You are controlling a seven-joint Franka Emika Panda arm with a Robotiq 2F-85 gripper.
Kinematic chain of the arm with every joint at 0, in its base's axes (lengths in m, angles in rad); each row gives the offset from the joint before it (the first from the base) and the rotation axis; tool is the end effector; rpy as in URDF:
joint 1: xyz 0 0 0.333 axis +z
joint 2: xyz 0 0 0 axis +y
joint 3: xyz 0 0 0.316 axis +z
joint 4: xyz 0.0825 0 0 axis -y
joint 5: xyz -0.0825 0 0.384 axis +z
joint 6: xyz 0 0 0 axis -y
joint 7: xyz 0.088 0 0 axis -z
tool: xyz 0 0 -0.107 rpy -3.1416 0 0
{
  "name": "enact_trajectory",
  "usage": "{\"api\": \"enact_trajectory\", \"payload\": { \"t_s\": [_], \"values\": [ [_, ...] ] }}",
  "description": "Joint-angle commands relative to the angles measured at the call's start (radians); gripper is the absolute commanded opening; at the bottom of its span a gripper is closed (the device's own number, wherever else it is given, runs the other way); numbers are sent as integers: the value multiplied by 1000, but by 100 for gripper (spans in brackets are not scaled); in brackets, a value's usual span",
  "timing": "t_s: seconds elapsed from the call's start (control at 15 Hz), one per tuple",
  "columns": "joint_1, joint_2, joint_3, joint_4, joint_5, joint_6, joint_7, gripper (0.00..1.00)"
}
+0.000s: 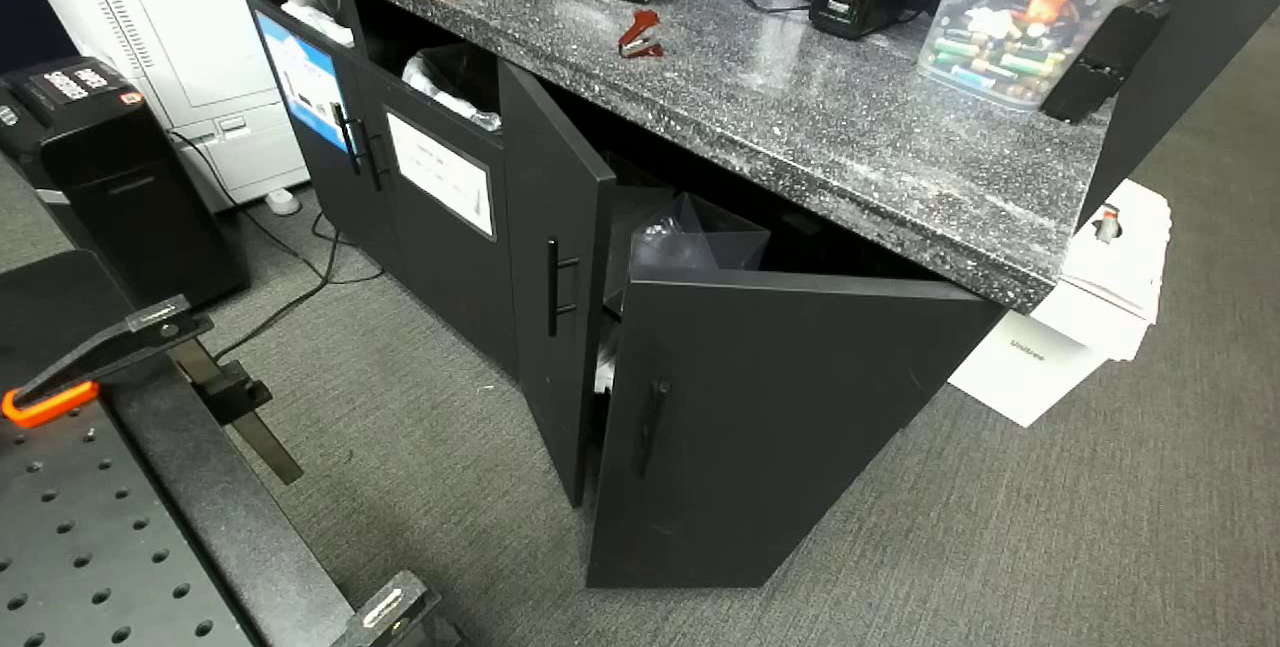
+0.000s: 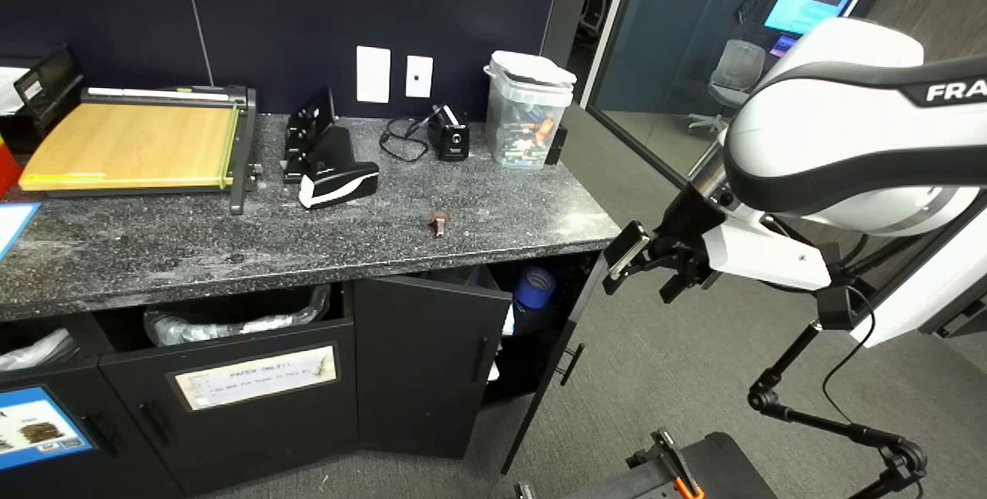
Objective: Close the left door of the cabinet.
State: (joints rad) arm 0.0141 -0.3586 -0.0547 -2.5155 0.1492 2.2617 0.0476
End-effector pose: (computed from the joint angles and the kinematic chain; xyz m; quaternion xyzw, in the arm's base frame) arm 0.4306 -0.0137 0.4171 -0.9924 0.0870 -0.0512 0.0697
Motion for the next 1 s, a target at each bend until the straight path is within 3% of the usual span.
{"api": "enact_trajectory", "payload": {
  "t_s": [0.0,0.27,0.4,0.73,0.93],
  "values": [
    [-10,0,9,2,4,-3,-3,100],
    [-10,0,9,2,4,-3,-3,100],
    [5,74,43,7,6,58,44,100],
    [34,389,143,73,-30,339,233,100],
    [67,591,139,144,-126,475,373,100]
  ]
}}
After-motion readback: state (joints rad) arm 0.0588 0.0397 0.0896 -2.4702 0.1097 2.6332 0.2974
